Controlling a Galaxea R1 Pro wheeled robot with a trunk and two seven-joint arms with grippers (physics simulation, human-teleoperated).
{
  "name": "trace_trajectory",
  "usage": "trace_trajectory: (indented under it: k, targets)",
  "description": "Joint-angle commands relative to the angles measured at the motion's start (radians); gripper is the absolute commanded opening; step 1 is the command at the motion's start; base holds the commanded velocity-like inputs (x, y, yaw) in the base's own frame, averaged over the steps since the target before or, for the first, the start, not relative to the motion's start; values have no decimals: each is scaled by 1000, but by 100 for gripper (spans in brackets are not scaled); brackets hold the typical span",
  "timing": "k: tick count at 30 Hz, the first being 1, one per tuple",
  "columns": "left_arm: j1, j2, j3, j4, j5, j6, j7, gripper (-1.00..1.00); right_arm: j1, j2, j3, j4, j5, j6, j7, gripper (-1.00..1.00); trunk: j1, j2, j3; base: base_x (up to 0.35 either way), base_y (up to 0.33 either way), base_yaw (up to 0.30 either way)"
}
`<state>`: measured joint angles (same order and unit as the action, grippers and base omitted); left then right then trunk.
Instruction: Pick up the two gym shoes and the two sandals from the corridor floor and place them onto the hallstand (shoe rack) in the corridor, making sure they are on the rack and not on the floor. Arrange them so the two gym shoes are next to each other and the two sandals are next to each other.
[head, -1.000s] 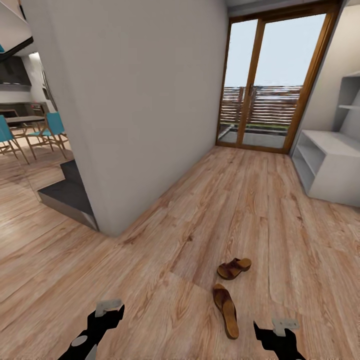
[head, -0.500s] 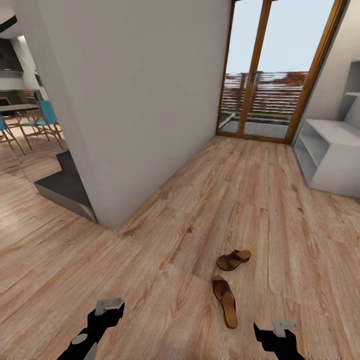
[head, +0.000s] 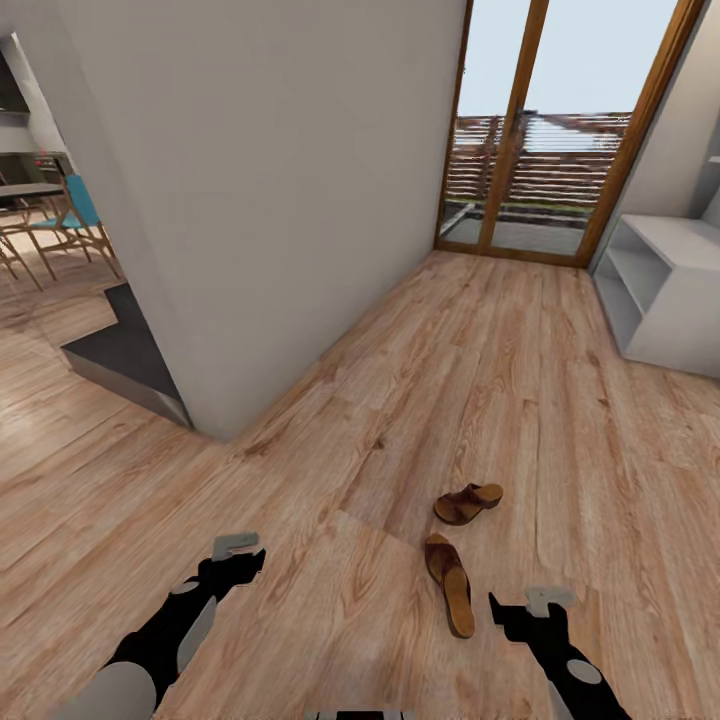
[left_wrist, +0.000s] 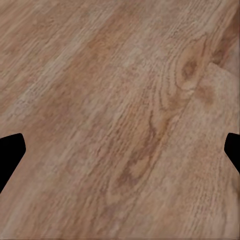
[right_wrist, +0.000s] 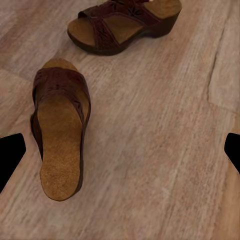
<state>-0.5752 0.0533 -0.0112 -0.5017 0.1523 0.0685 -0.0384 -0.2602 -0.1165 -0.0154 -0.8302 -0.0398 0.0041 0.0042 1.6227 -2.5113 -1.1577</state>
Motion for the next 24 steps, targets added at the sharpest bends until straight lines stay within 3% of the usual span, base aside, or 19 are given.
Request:
trace_trajectory:
  k: [1,7,13,17,24]
  targets:
    - [-11,0,-1,-3,10,17,-3,100,-10,0,1,-7,-4,17,1,100,0,-1,-5,0,0,0]
    - [-62,0,-2,-12,11,57,-3,100,-80,5,5,-27,-6,150,0,100,3,-2,-28,0,0,0]
    - [-67,2,-11,-12,11,59,-3,100,-94,7,7,-13,-7,175,1,100,3,-2,-32,0,0,0]
    - [-64,4,-52,-11,12,56,-2,100,-96,12,9,61,-9,179,2,100,3,-2,-32,0,0,0]
    - [-61,4,-70,-12,12,52,-1,100,-97,24,9,107,-9,180,3,100,3,-2,-32,1,0,0]
